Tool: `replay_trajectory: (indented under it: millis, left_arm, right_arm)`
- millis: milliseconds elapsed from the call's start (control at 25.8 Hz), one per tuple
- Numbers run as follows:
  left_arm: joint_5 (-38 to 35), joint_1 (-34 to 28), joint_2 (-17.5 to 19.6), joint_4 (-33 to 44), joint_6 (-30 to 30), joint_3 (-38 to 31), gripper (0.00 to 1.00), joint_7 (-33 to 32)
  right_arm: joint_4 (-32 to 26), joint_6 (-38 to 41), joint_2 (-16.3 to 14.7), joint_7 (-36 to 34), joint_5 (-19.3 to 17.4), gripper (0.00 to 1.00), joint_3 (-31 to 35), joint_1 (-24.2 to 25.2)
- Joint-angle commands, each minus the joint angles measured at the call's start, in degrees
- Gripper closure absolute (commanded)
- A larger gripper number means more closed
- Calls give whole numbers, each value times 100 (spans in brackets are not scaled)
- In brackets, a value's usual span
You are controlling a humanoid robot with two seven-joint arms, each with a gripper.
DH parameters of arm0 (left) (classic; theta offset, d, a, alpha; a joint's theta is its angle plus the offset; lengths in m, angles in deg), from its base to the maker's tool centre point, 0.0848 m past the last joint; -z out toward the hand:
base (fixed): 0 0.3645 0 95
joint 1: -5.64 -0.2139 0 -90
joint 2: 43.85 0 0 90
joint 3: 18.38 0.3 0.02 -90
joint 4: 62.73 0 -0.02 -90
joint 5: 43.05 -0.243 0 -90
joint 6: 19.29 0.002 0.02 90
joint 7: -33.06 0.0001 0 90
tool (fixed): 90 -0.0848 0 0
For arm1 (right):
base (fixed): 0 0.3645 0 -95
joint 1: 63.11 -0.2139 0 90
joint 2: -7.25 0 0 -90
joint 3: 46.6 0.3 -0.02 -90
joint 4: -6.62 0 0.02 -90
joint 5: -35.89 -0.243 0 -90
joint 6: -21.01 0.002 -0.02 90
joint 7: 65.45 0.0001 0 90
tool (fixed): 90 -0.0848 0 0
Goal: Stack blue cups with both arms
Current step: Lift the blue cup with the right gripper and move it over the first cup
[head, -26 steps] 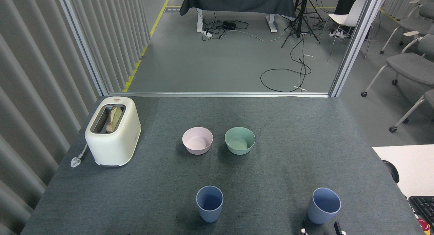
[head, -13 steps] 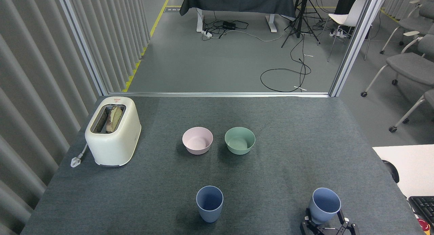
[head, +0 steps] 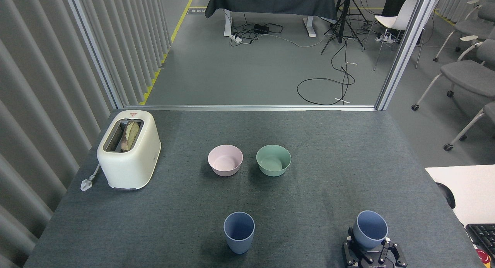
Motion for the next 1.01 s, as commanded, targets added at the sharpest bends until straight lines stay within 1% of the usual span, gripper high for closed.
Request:
replay_trajectory:
  millis: [0,77,116,194,232,349,387,465,504,581,620,775,968]
  left_arm:
    - [0,0,-1,9,0,0,0,-1]
    - [0,0,-18,17,0,9,0,-1]
    - [0,0,-18,17,0,9,0,-1]
    - [0,-9,-27,17,0,18,0,8]
    - [0,-9,-36,17,0,18,0,16]
    - [0,-9,-36,17,0,18,0,25]
    - [0,-9,-36,17,0,18,0,25]
    - [0,-18,-27,17,0,9,0,25]
    - [0,-9,-36,17,8,18,0,25]
    - [0,-9,-36,9,8,18,0,25]
    - [0,-9,-36,9,0,18,0,25]
    - [9,26,-36,0,0,9,0,25]
    - [9,35,-36,-9,0,18,0,25]
  right_arm:
    - [-279,-44,62,23,13,34,-14,-32]
    - [-561,-88,80,208,22,34,-49,-41]
    - [-719,-88,115,331,40,34,-137,-120]
    - [-868,-123,335,524,145,34,-498,-427]
    - [-877,-167,493,621,259,34,-700,-568]
    - [-860,-299,889,928,752,33,-1113,-1016]
    - [-851,-299,1082,1016,901,33,-1306,-1139]
    - [-842,-299,1495,1113,1165,32,-1675,-1280]
    - [-842,-299,1636,1122,1323,32,-1789,-1289]
    - [-842,-299,1688,1122,1648,31,-2001,-1271]
    - [-842,-299,1697,1122,1701,31,-2088,-1245]
    - [-895,-281,1715,1113,1710,31,-2317,-823]
    - [-930,-272,1706,1113,1727,30,-2554,-682]
